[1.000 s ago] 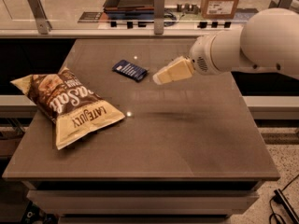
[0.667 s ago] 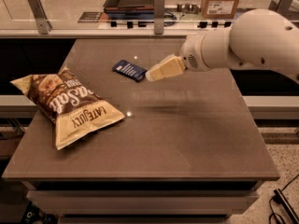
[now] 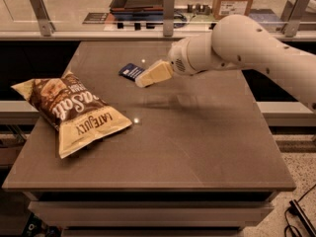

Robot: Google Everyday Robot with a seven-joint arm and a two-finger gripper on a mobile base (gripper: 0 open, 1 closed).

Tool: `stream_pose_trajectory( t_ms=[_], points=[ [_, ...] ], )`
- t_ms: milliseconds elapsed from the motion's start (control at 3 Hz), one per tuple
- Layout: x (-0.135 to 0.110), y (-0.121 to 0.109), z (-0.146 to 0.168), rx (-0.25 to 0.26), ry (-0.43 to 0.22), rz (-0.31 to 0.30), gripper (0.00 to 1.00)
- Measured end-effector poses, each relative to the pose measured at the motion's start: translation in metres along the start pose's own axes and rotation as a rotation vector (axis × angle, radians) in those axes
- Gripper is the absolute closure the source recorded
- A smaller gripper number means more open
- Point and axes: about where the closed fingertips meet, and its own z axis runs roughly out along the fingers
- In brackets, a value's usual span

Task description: Pick rxbar blueberry

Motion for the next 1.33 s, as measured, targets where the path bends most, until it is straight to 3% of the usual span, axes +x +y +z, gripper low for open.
stream_pose_trajectory(
  t_ms=[667,1333],
  points=[
    [-0.001,0.006,0.058,-0.026,-0.019,0.038,0.0],
    [0.007,0.007,0.096,-0.005,0.025,0.052,0.0]
  ],
)
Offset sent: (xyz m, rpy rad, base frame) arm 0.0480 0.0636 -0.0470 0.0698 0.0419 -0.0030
